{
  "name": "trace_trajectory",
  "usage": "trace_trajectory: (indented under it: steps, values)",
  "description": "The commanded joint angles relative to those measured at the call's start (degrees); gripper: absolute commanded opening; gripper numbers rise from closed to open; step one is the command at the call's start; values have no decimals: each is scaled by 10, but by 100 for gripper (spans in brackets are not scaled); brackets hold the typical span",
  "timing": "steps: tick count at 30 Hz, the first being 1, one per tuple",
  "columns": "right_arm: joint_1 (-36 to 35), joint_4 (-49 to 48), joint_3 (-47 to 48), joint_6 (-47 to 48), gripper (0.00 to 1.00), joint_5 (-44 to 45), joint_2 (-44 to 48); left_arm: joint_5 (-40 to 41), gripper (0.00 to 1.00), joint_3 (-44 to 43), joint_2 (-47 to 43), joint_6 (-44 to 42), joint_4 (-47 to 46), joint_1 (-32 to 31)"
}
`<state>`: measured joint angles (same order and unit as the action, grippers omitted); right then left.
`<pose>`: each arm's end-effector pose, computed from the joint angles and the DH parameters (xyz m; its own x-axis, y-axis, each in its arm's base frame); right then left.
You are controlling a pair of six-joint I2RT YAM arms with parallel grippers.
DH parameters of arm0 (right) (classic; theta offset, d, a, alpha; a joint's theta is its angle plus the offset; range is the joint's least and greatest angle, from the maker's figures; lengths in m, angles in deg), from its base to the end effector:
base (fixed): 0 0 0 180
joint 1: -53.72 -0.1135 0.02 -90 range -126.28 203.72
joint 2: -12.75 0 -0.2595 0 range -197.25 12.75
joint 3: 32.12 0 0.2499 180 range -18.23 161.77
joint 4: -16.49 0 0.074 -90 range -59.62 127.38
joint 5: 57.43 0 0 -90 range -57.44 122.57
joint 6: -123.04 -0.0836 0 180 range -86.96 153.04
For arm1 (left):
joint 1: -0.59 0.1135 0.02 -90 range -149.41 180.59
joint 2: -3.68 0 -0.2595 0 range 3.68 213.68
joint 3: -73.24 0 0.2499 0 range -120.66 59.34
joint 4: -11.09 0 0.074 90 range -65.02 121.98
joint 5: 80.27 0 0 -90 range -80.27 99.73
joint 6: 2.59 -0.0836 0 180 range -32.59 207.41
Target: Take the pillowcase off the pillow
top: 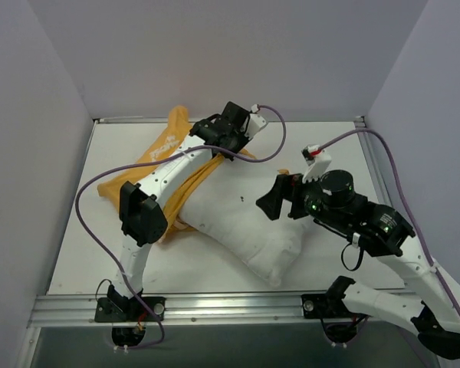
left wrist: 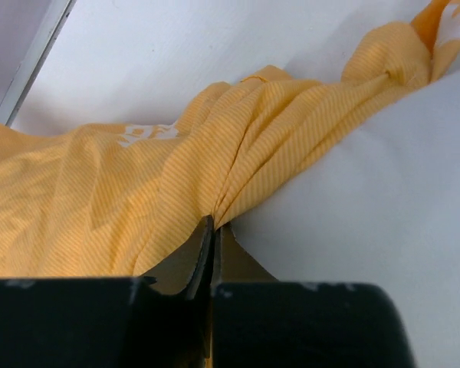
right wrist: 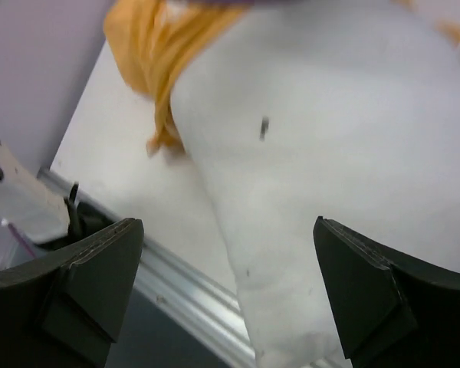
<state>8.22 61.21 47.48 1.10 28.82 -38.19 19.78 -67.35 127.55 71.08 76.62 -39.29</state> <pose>0.1552 0.1658 0.3913 -0.5644 0.1789 -0.8059 -0.5388 0.6599 0.5237 0.3983 -0.3138 0.2832 -0.4015 0.6962 -0.5951 0.6836 0.6602 0.3112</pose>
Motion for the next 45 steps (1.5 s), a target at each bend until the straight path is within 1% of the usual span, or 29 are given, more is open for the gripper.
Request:
trace_trajectory:
  steps: [1, 3, 4, 5, 6, 7, 8, 10, 11, 13, 14, 18, 21, 24, 25, 26, 28, 29, 30, 31, 32, 33, 34, 35, 36, 39, 40, 43, 45]
  values:
    - [11, -31, 59, 114, 100, 110, -90, -4, 2, 0, -69, 32, -32, -2]
    - [62, -44, 96, 168, 100, 99, -132, -3, 2, 0, -75, 39, -32, -1]
    - [96, -53, 102, 182, 100, 13, -163, -2, 2, 1, -82, 45, -34, -2]
    - [173, -83, 102, 192, 99, -39, -175, -3, 2, 3, -87, 46, -36, 0]
    - [209, -98, 101, 197, 99, -89, -187, -3, 2, 6, -91, 48, -39, -1]
    - [243, -110, 100, 199, 98, -167, -213, 0, 2, 7, -97, 53, -41, 0]
    - [291, -131, 101, 203, 97, -201, -226, 1, 2, 10, -101, 55, -43, 0]
    - [317, -149, 102, 230, 96, -253, -261, 2, 2, 13, -108, 64, -48, 0]
    - [320, -165, 103, 238, 97, -302, -272, 3, 2, 13, -110, 66, -50, 1]
    - [324, -186, 108, 250, 100, -349, -303, 4, 2, 11, -115, 72, -56, 1]
    - [323, -219, 106, 246, 100, -388, -311, 2, 2, 9, -116, 70, -57, 1]
    - [311, -301, 93, 222, 100, -415, -350, 12, 2, 4, -108, 63, -60, 0]
    - [299, -347, 65, 223, 100, -412, -400, 14, 2, 3, -100, 63, -61, 0]
    - [268, -390, 21, 225, 100, -392, -445, 14, 2, 1, -94, 69, -62, 1]
    - [256, -406, 7, 224, 100, -373, -458, 16, 2, 0, -90, 69, -62, 1]
    - [224, -422, -15, 224, 100, -359, -464, 19, 2, -3, -87, 69, -62, 2]
    - [191, -416, -25, 242, 100, -297, -480, 32, 2, -6, -77, 66, -63, 2]
    - [167, -414, -33, 247, 100, -287, -485, 36, 2, -6, -72, 66, -63, 6]
    - [162, -417, -37, 248, 97, -289, -492, 38, 2, -7, -65, 68, -62, 9]
    - [161, -419, -40, 244, 88, -303, -503, 39, 2, -7, -61, 70, -61, 12]
    - [163, -410, -38, 242, 68, -309, -510, 41, 2, -7, -58, 72, -61, 18]
    - [164, -409, -38, 240, 56, -311, -514, 45, 2, -7, -51, 75, -60, 21]
    - [164, -404, -38, 237, 39, -305, -515, 52, 2, -6, -48, 75, -61, 24]
    - [164, -396, -38, 236, 10, -284, -511, 59, 2, -3, -44, 71, -64, 28]
    - [163, -394, -46, 235, 0, -272, -505, 67, 2, 0, -40, 62, -69, 35]
    - [163, -393, -73, 227, 0, -239, -456, 94, 2, 9, -26, 48, -68, 55]
    - [162, -390, -80, 225, 0, -235, -423, 99, 2, 14, -23, 46, -68, 63]
    - [165, -358, -100, 224, 0, -216, -354, 112, 2, 26, -16, 31, -74, 92]
    - [169, -310, -109, 227, 0, -196, -313, 126, 2, 43, -16, 9, -88, 106]
